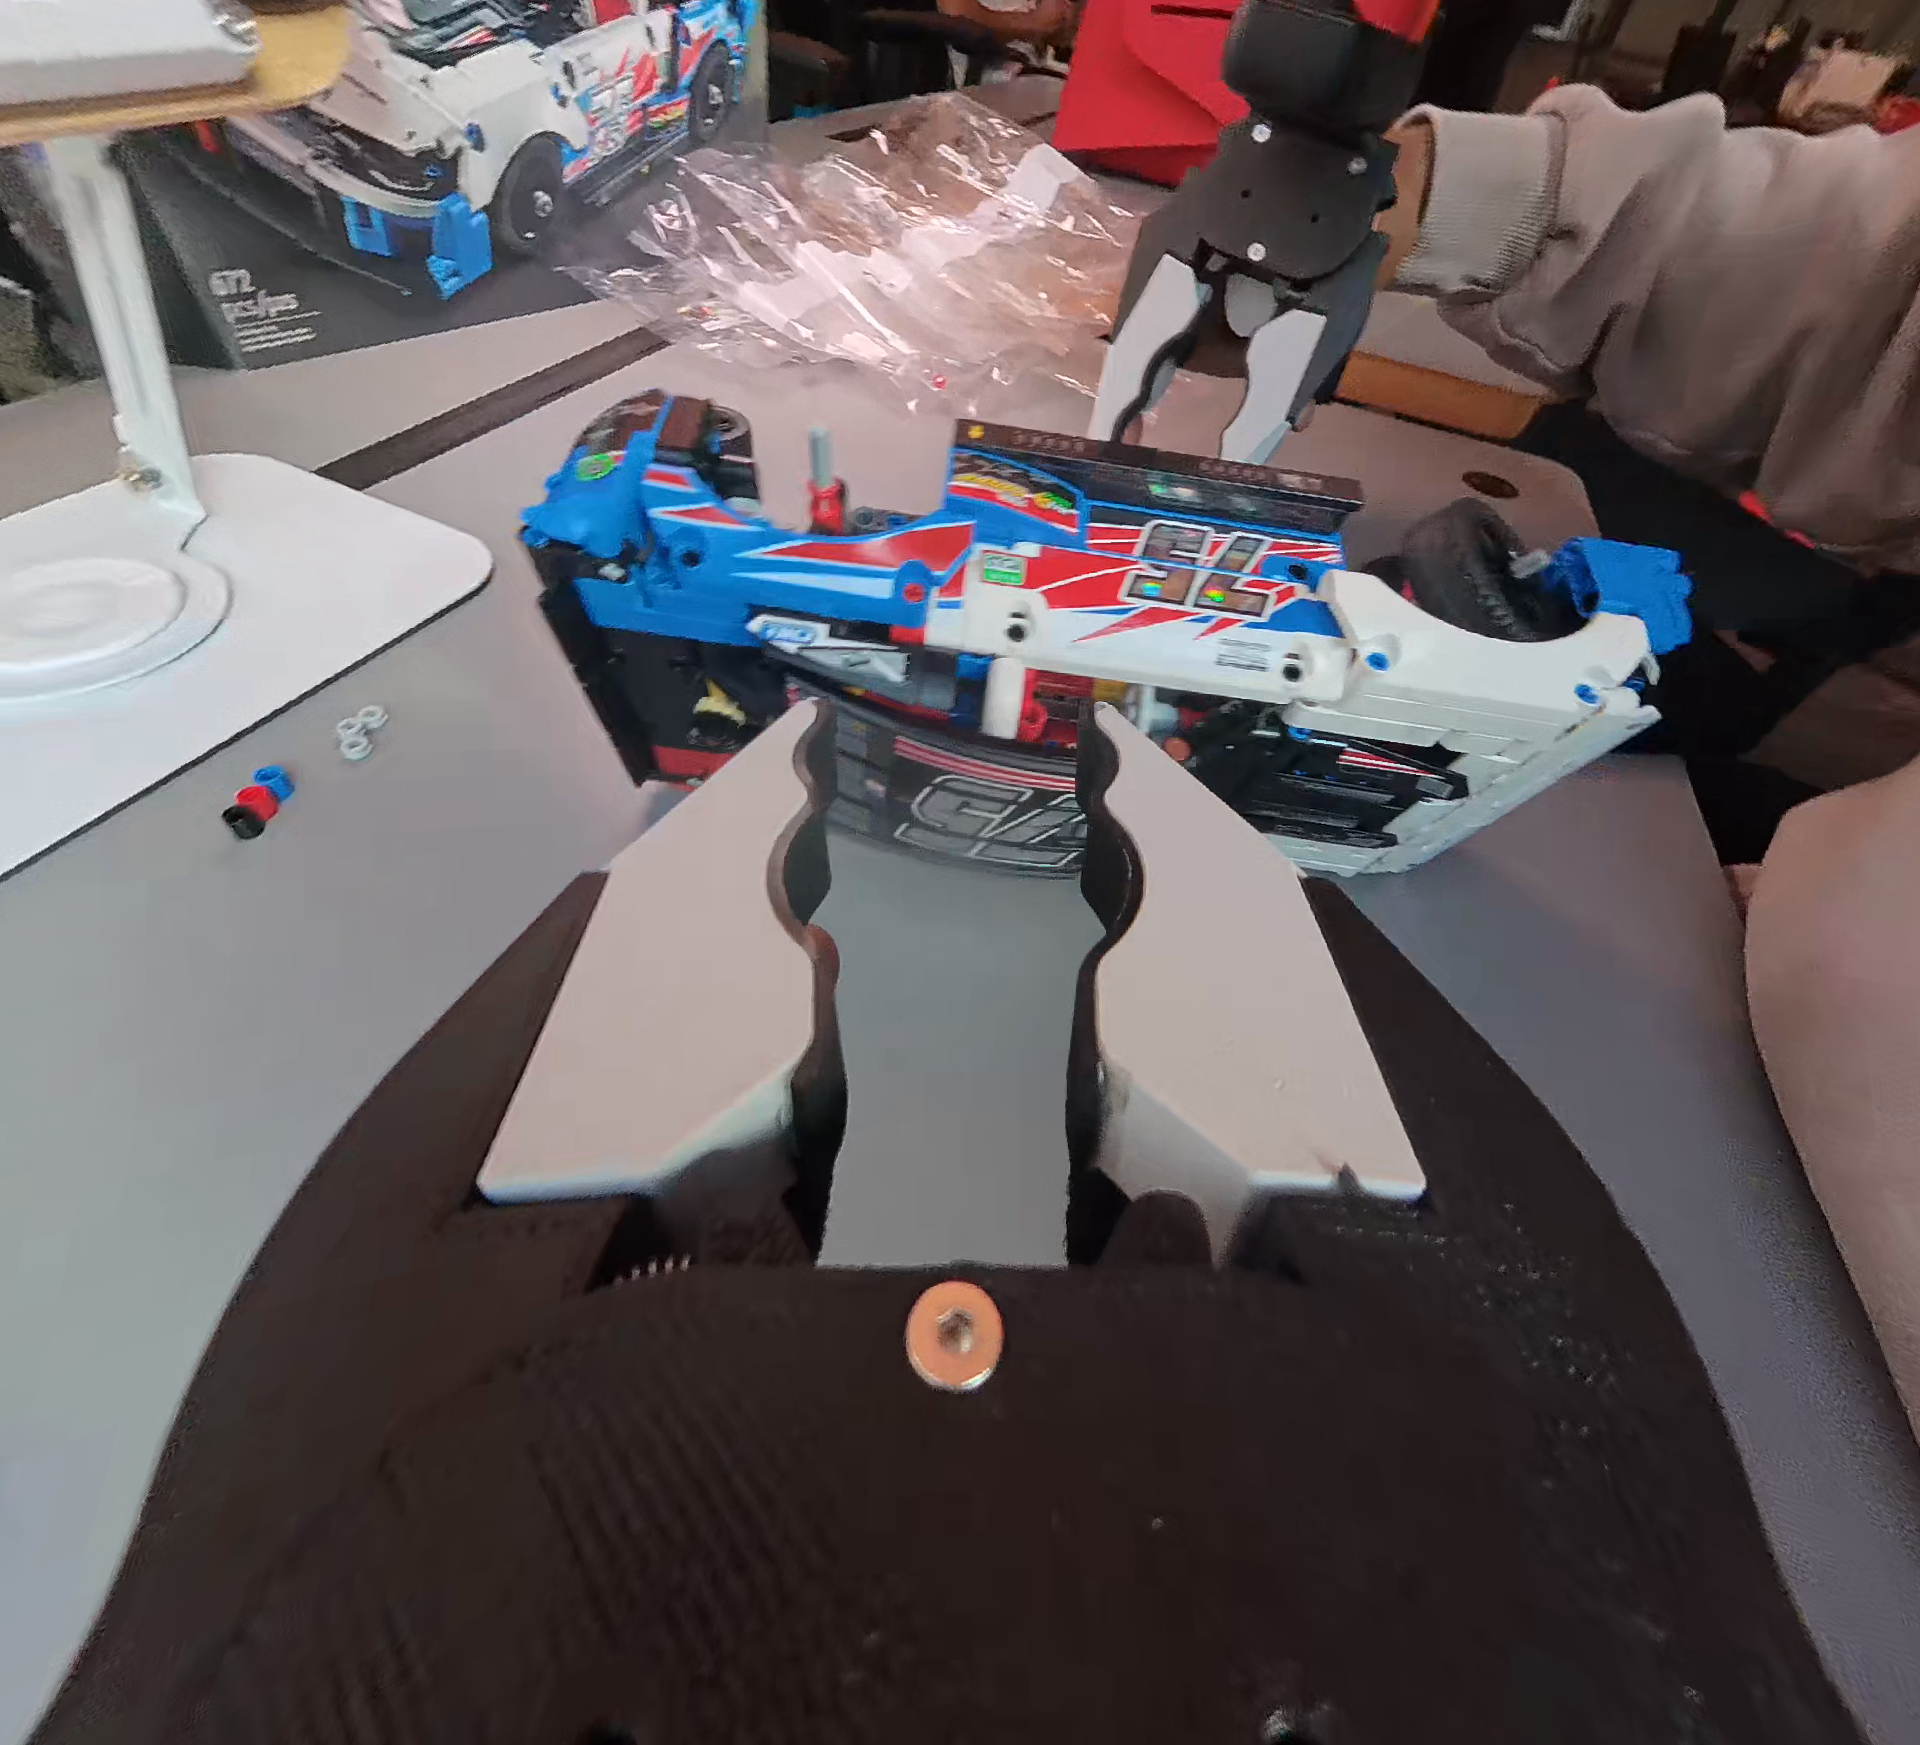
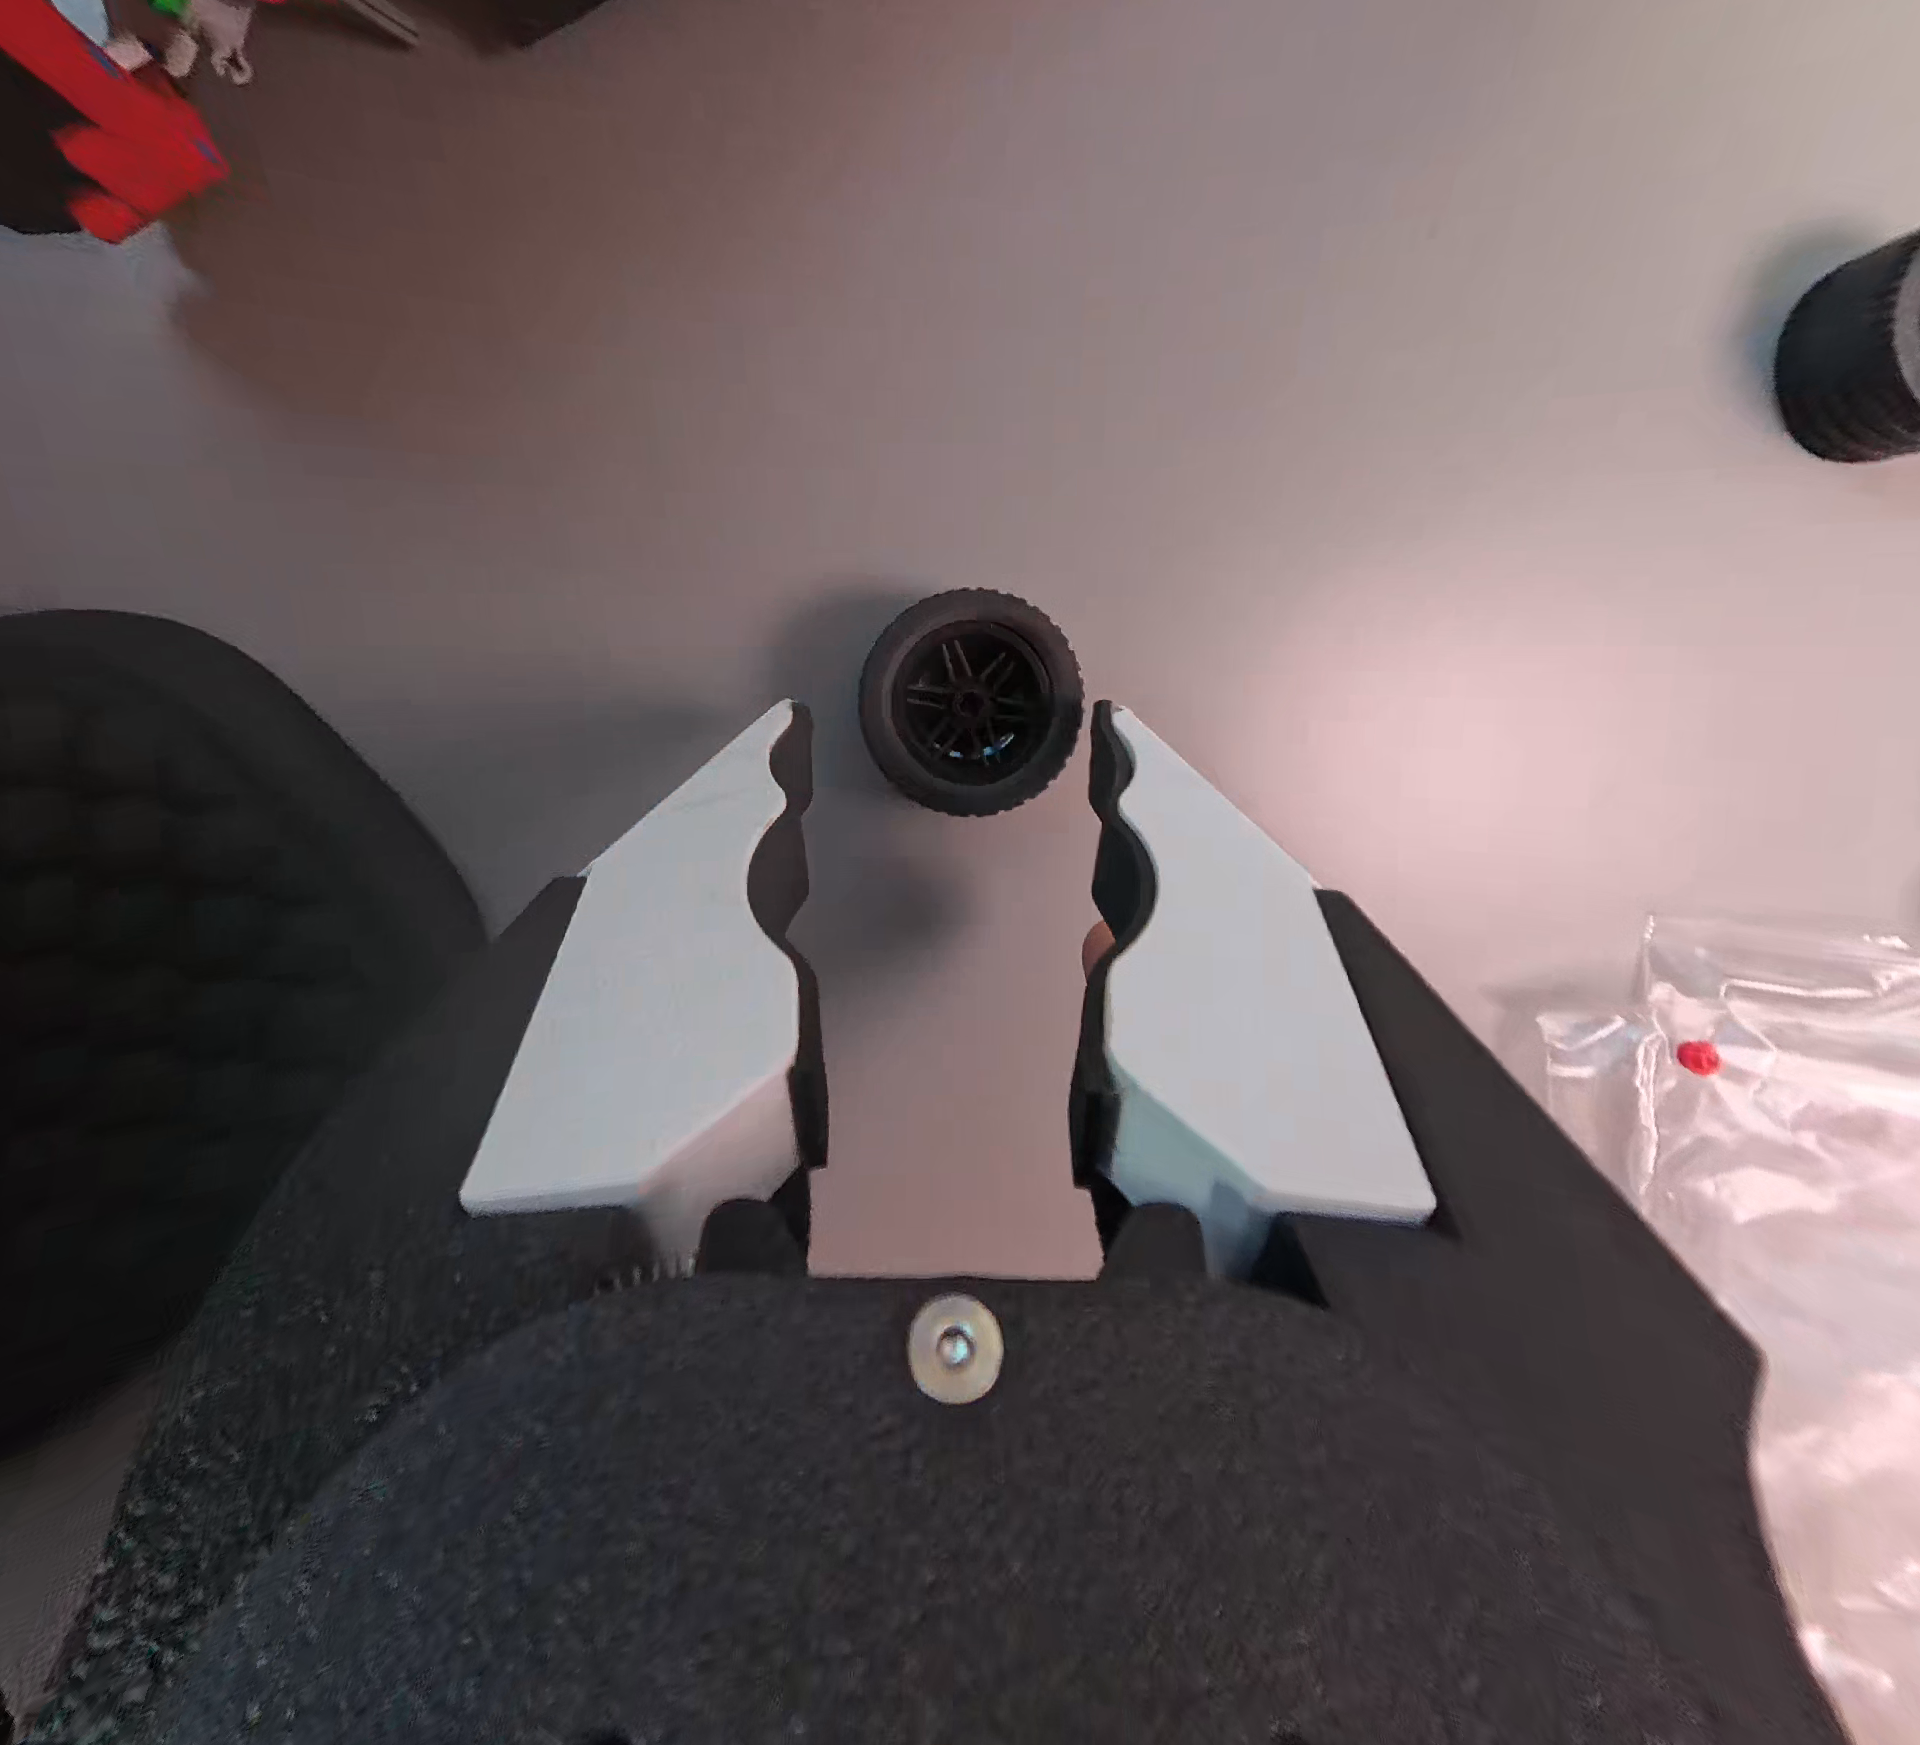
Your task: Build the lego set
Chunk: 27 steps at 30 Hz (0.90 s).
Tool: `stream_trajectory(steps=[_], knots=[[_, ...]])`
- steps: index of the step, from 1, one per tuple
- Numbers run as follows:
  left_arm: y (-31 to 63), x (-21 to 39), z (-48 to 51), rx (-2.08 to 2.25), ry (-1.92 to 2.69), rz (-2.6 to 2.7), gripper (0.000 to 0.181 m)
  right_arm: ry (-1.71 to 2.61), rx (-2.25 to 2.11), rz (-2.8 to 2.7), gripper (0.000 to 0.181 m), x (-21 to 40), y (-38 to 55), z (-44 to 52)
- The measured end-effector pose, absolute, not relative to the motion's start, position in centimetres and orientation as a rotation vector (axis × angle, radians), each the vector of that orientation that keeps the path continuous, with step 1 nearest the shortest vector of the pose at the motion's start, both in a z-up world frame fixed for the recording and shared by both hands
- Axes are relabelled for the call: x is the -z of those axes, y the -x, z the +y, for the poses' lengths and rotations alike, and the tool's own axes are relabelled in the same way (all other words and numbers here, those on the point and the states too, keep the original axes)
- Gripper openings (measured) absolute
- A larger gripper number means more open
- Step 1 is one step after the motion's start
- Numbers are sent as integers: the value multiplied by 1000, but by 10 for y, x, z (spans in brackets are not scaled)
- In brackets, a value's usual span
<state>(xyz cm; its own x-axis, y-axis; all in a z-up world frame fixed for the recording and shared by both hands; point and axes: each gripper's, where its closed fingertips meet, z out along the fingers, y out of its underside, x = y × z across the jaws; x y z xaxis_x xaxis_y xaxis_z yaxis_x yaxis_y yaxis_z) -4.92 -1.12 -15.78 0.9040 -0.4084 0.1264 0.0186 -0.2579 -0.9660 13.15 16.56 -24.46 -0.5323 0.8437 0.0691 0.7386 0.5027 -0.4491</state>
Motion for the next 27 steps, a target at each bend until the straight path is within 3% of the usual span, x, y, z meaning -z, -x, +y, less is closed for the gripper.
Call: stream_trajectory(steps=[10,16,22,27], knots=[[68,178,-2,432,1813,203,41,1278,-487,-2635,41,249,-127,163],[92,187,15,128,1864,505,48,1072,-610,-2499,41,160,-61,136],[91,179,35,488,1809,609,79,853,-509,-2624,42,97,13,87],[92,159,50,694,1650,504,85,742,-324,-2789,42,104,50,57]])
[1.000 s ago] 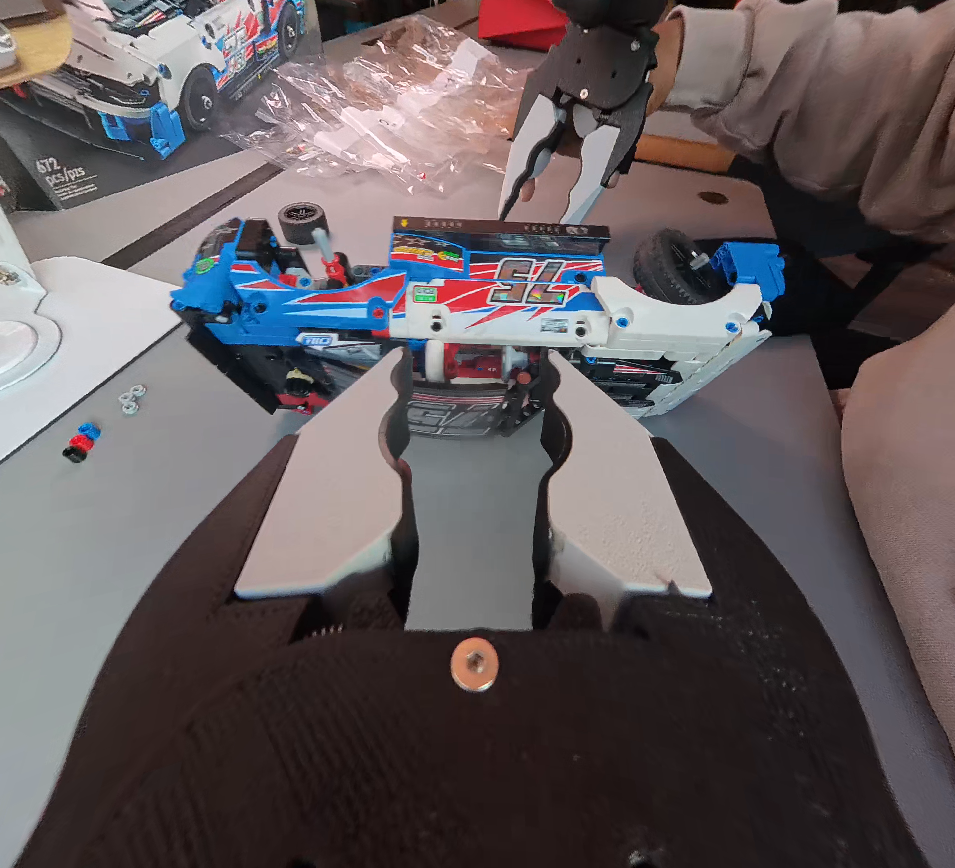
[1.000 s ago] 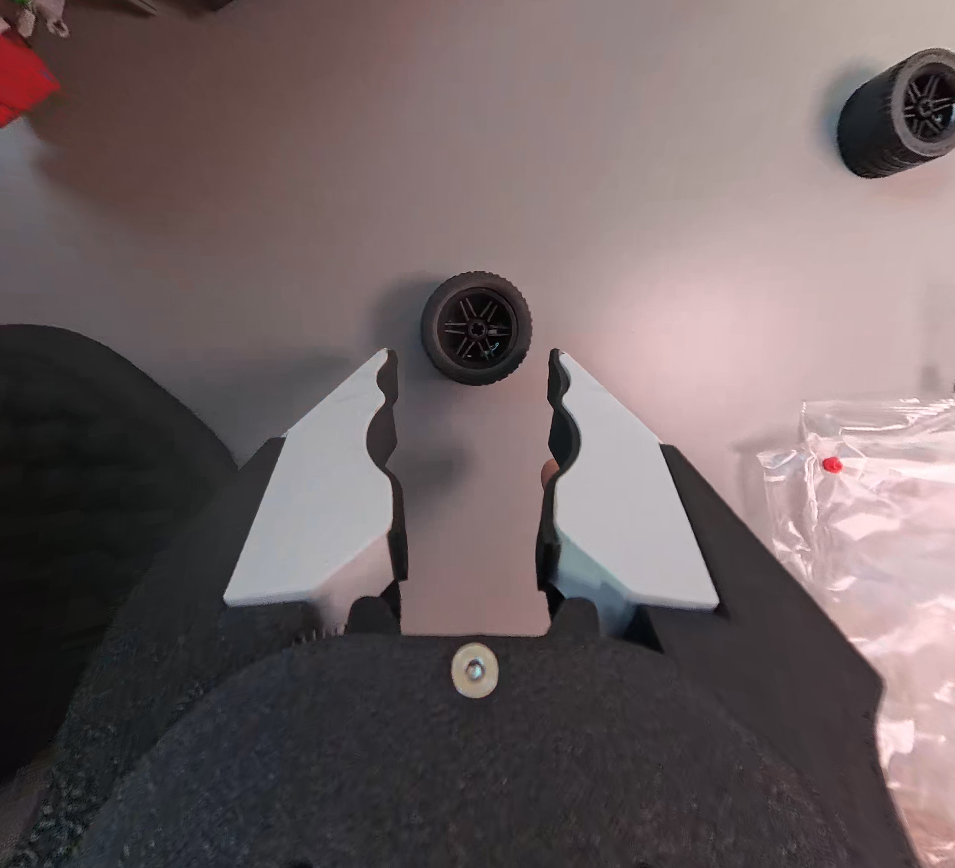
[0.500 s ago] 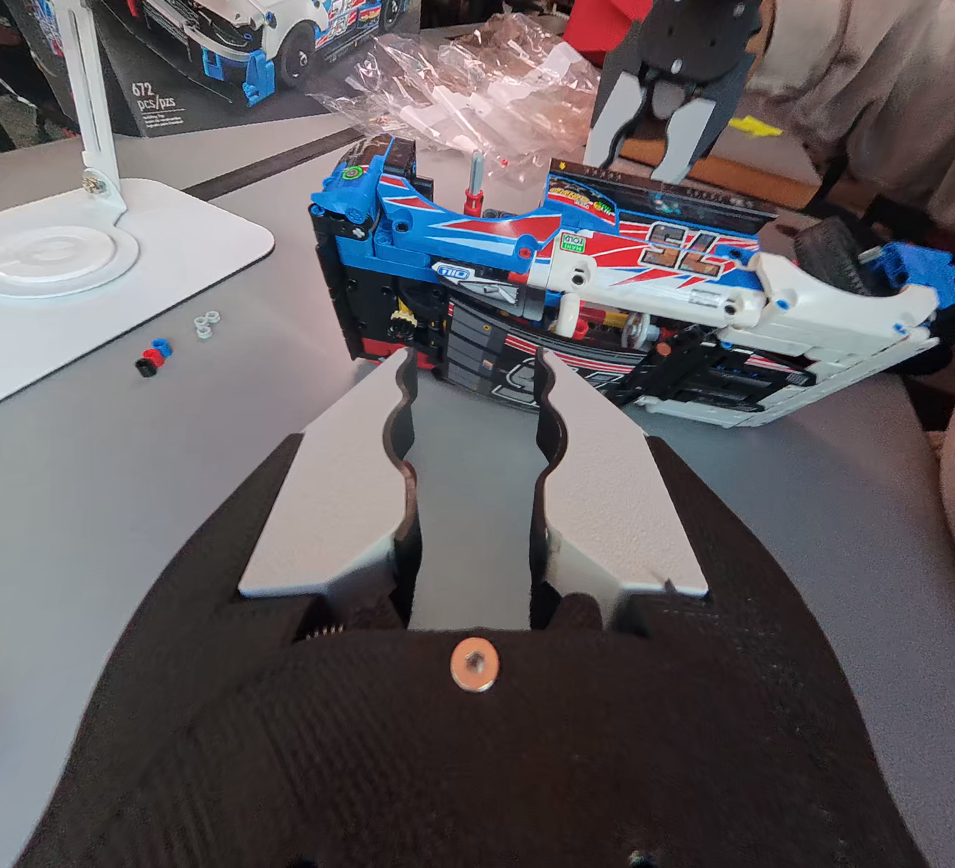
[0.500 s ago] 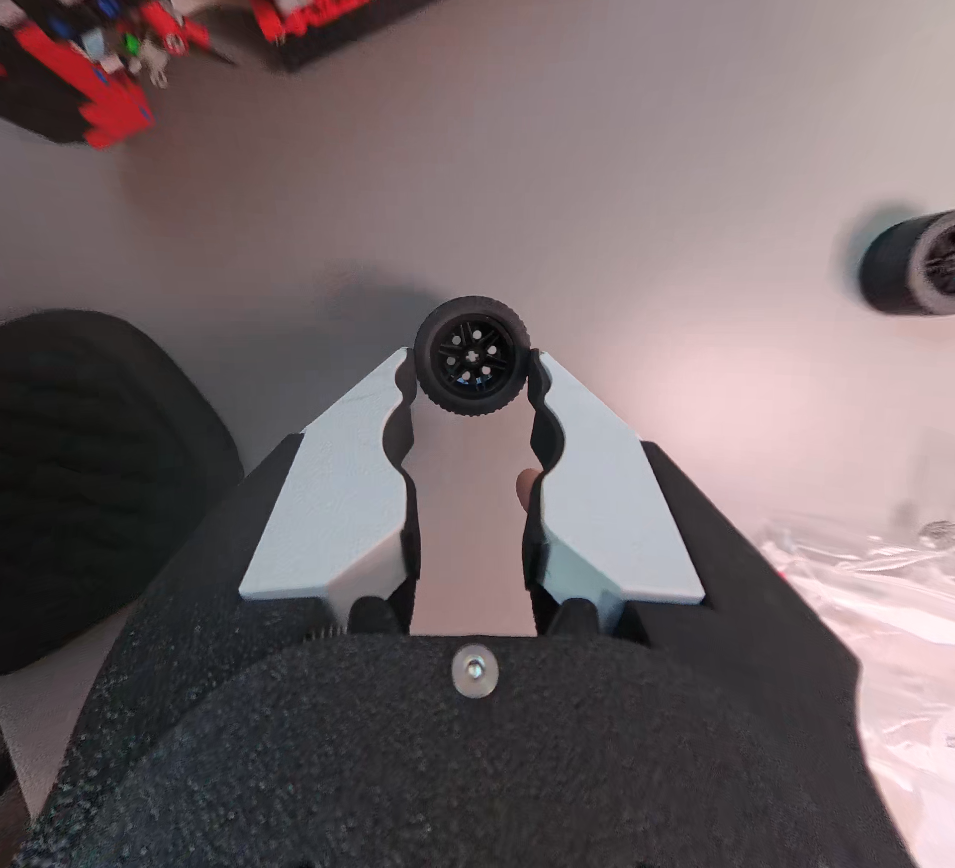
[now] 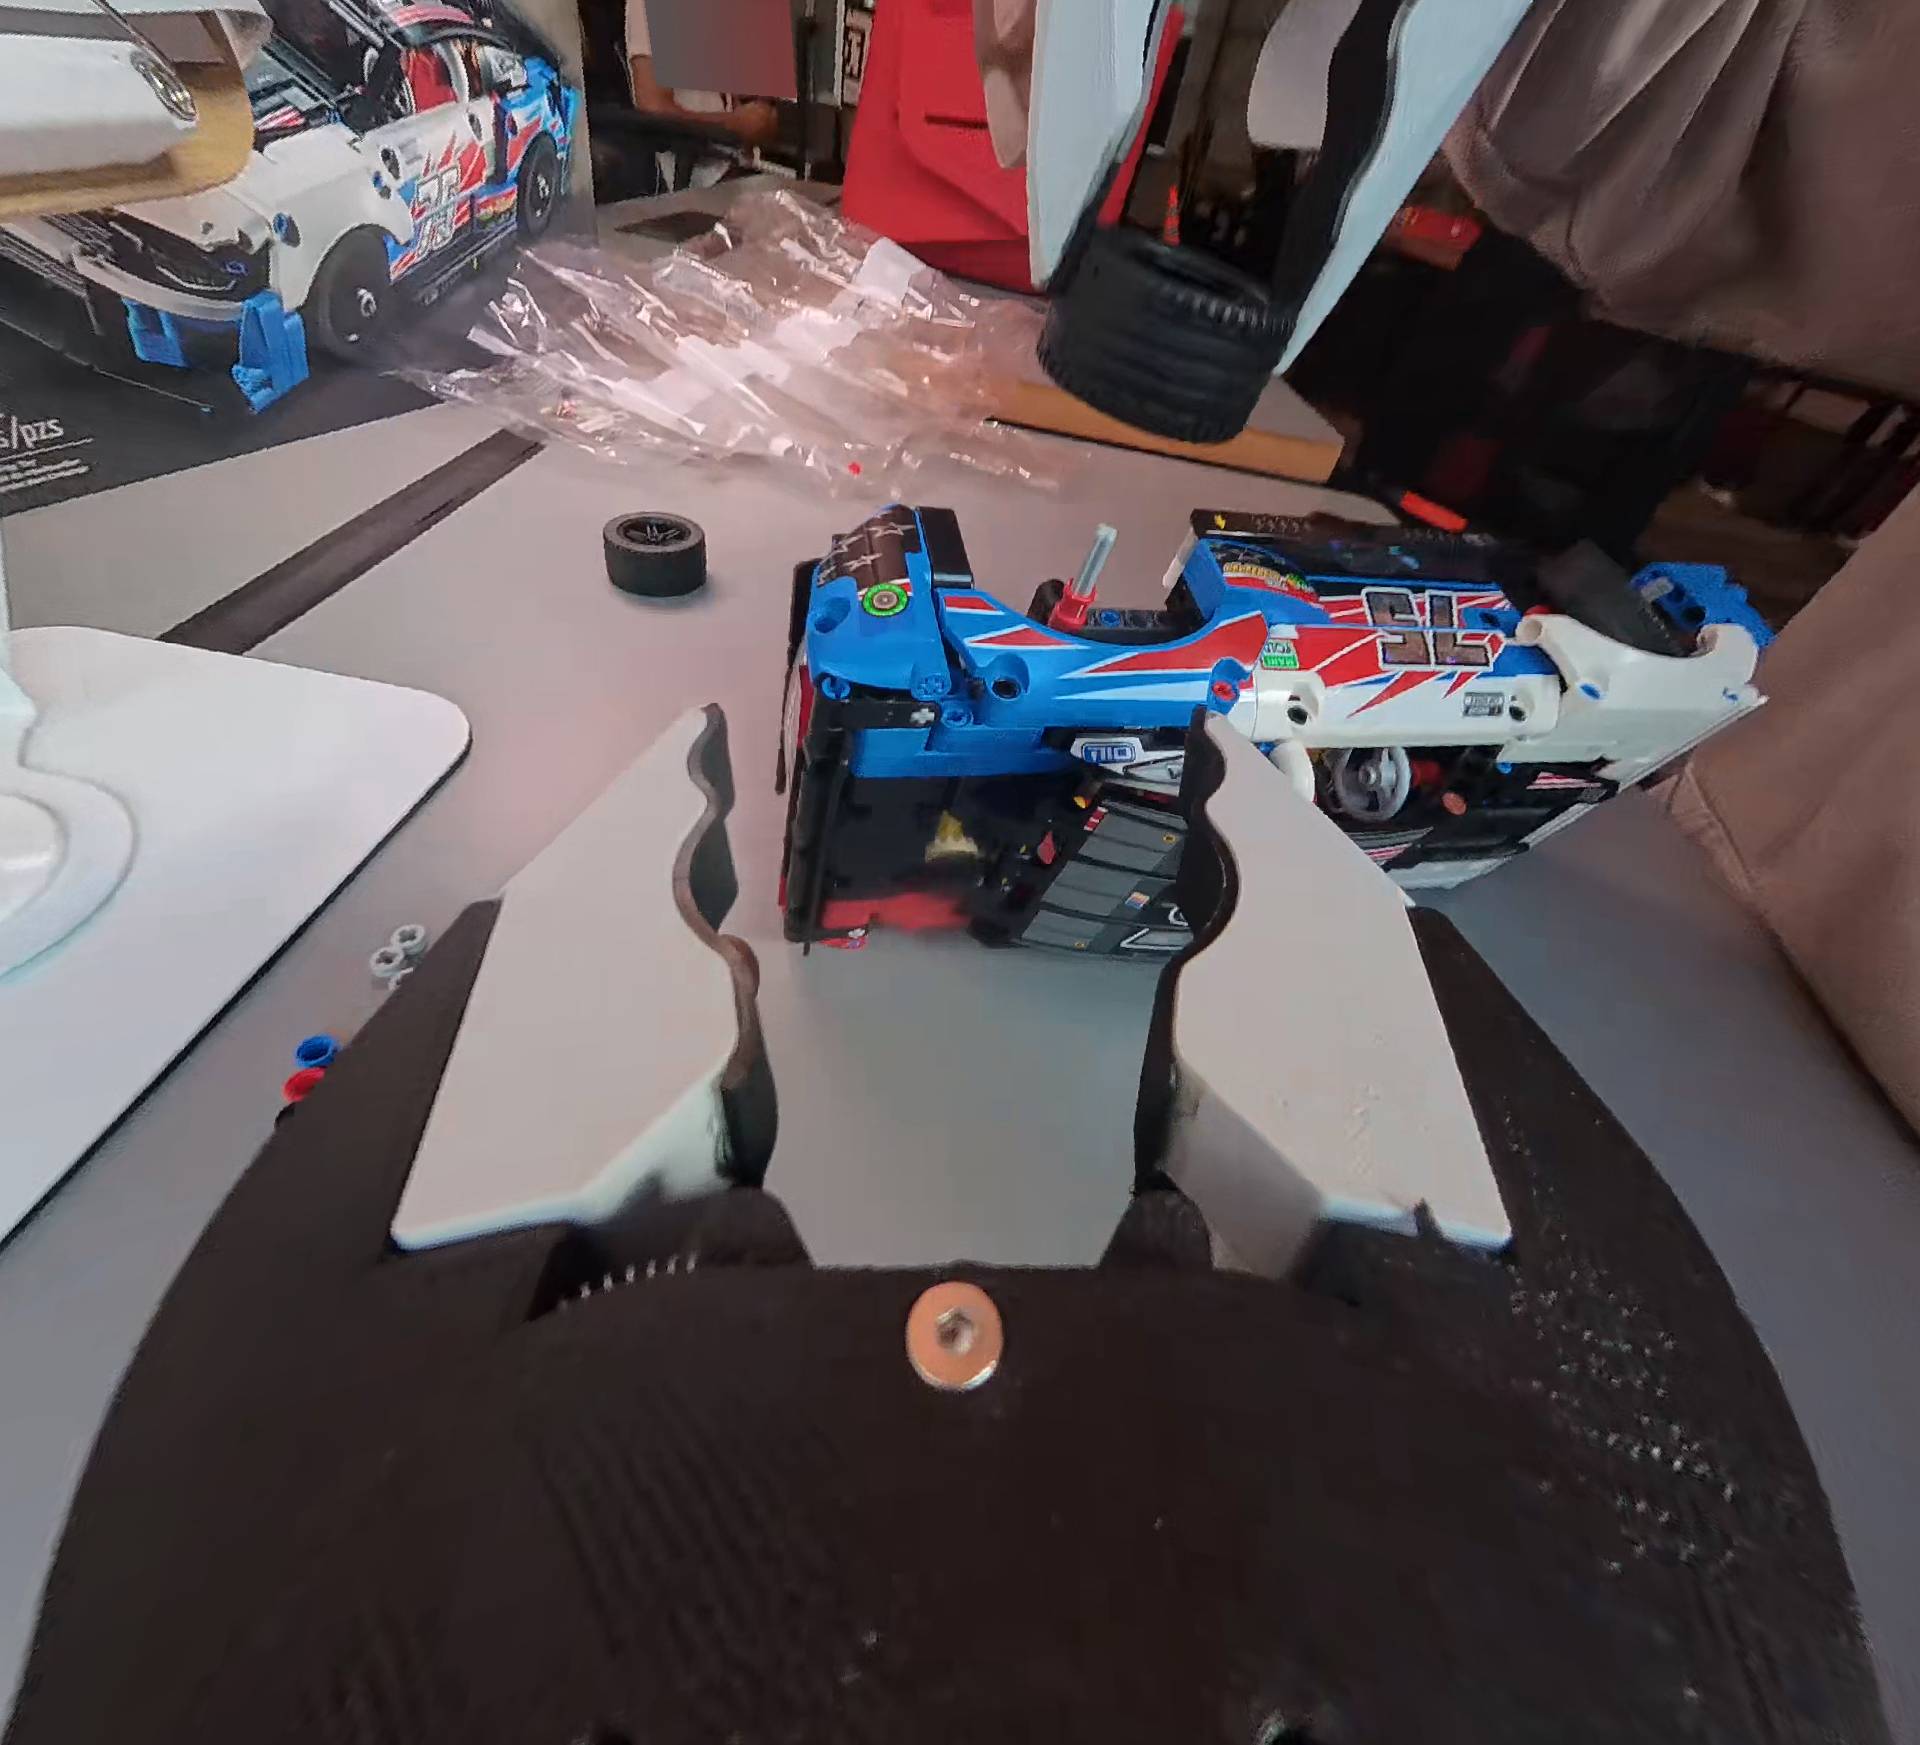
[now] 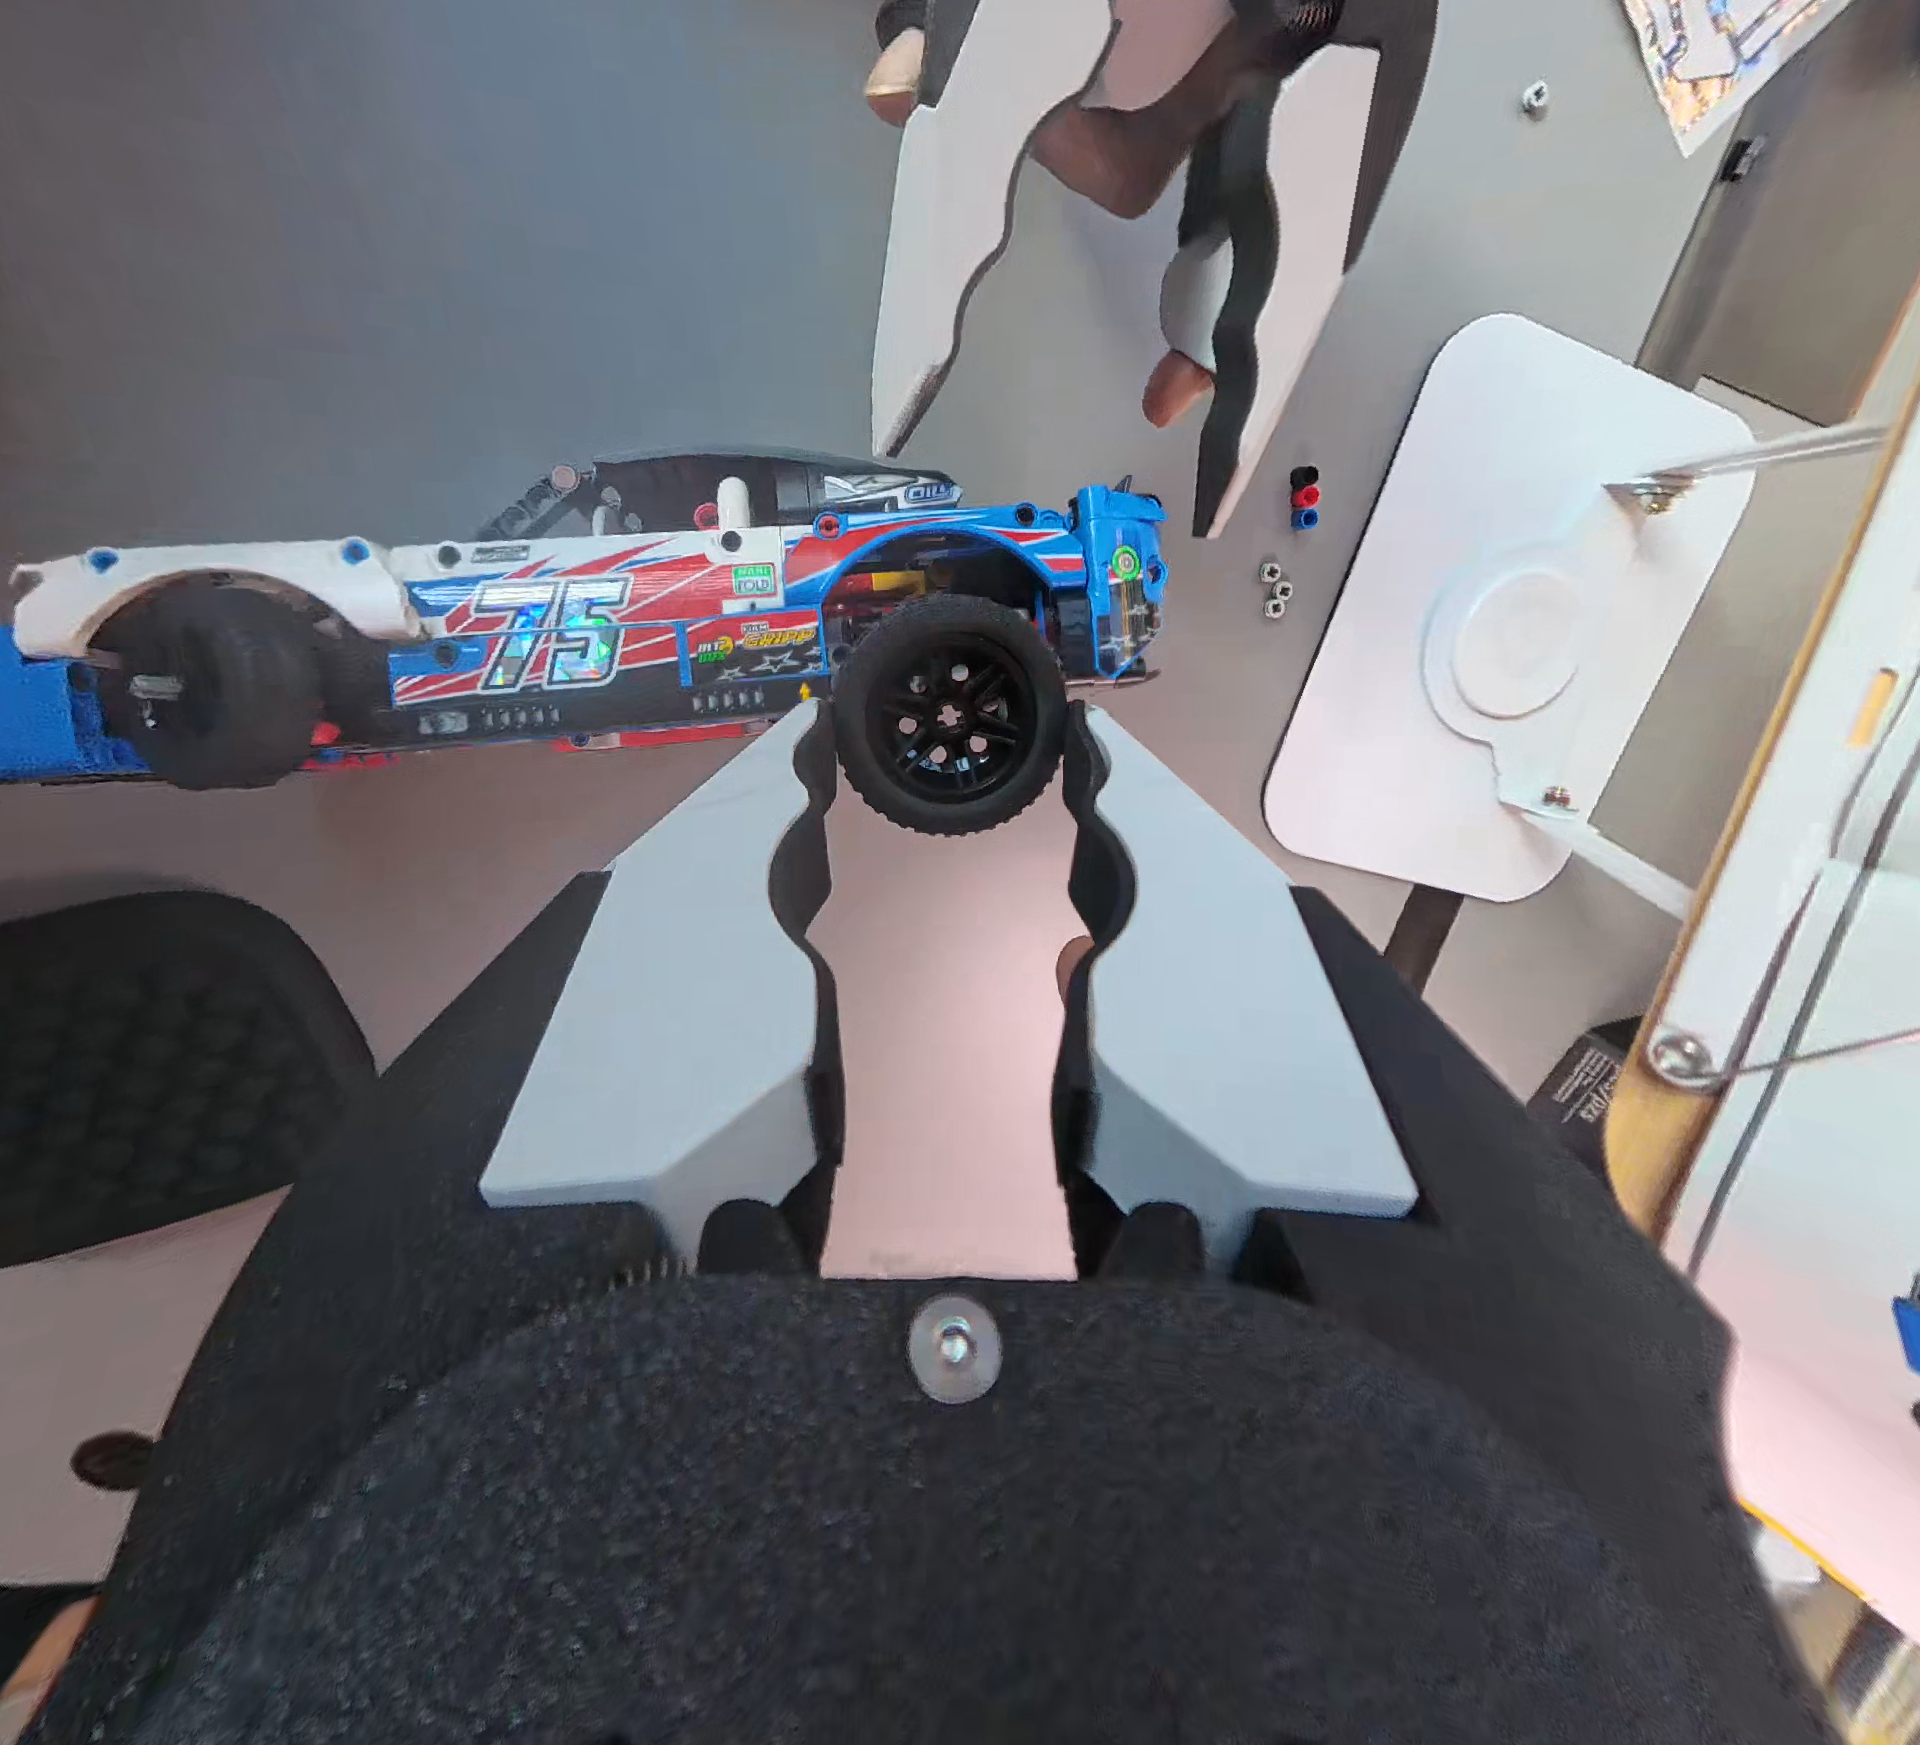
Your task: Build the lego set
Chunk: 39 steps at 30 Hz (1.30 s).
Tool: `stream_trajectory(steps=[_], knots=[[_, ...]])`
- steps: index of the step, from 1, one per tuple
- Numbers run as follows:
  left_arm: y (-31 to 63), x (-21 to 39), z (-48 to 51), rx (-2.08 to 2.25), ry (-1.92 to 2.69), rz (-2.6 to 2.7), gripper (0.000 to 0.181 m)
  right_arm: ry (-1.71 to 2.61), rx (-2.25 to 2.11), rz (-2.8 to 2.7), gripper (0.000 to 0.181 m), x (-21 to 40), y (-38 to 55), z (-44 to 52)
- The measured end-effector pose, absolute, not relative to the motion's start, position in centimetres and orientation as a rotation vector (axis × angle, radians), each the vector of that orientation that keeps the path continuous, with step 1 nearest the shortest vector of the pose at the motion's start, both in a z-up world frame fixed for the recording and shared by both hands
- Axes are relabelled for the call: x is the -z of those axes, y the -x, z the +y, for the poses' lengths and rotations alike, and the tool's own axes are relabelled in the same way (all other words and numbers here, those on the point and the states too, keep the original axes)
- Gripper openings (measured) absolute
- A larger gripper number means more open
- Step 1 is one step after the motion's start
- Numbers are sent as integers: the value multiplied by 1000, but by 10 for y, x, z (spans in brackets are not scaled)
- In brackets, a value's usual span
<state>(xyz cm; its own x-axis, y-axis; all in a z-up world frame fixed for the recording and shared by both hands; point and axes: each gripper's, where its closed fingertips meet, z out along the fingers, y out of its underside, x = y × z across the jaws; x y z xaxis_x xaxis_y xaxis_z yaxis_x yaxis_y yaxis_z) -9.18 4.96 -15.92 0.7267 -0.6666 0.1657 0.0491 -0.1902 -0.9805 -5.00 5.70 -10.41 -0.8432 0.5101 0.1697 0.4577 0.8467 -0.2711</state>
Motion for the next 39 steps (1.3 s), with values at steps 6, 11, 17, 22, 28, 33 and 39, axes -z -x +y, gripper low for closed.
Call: stream_trajectory(steps=[6,11,17,22,28,33,39], knots=[[78,163,48,724,1640,502,88,713,-224,-2874,42,122,62,49],[76,165,50,679,1661,514,85,679,-145,-2886,42,133,60,53],[76,166,52,661,1661,503,82,648,-124,-2883,42,137,59,51],[75,165,52,657,1662,495,82,704,-8,-2873,42,139,59,52],[74,166,51,615,1668,497,83,915,147,-2807,41,140,59,53],[73,166,52,608,1664,490,84,923,178,-2819,41,141,57,54],[70,165,53,592,1656,482,83,798,219,-2910,42,143,53,56]])
